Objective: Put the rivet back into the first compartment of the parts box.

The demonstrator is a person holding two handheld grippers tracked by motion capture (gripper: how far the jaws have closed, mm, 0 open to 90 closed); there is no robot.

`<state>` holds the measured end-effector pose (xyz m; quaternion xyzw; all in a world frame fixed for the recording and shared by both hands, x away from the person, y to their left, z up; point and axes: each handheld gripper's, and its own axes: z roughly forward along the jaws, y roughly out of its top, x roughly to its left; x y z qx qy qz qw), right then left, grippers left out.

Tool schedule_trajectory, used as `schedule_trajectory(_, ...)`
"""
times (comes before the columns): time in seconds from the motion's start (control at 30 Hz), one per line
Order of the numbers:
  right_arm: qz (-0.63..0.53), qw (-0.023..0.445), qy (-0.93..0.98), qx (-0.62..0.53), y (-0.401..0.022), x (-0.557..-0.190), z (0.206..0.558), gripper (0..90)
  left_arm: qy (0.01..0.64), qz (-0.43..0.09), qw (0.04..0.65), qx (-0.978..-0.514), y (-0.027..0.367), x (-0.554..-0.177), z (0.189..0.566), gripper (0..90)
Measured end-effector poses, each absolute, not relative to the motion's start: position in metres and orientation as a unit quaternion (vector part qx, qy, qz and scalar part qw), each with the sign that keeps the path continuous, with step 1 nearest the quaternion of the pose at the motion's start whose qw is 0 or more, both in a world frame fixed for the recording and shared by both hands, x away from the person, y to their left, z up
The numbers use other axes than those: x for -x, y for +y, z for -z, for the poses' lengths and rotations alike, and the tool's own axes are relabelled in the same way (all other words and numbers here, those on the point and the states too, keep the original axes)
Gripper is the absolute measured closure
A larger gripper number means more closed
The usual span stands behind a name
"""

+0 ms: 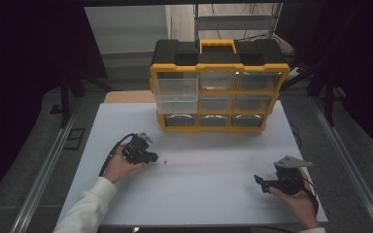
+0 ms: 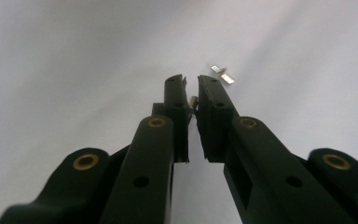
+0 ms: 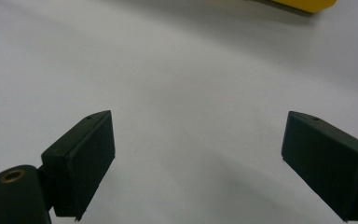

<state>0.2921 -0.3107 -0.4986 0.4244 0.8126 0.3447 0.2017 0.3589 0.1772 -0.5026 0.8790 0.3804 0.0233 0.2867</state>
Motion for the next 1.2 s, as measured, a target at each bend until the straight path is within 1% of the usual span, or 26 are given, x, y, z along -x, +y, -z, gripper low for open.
schedule_trajectory(0.13, -0.344, 0.202, 0.813, -0.424, -0.31, -0.292, 0.499, 9.8, 0.389, -0.016, 0.309, -0.868, 0.189, -0.356, 0.489, 83.4)
schedule_trajectory(0.57, -0.344, 0.202, 0.813, -0.424, -0.31, -0.292, 0.499, 9.8, 0.376, -0.033, 0.381, -0.844, 0.208, -0.342, 0.427, 83.4)
schedule_trajectory(0.77, -0.346, 0.201, 0.813, -0.423, -0.31, -0.292, 0.499, 9.8, 0.373, -0.05, 0.391, -0.84, 0.215, -0.339, 0.404, 83.4)
schedule_trajectory(1.2, -0.353, 0.198, 0.812, -0.419, -0.31, -0.292, 0.498, 9.5, 0.378, -0.066, 0.413, -0.826, 0.228, -0.339, 0.369, 83.4)
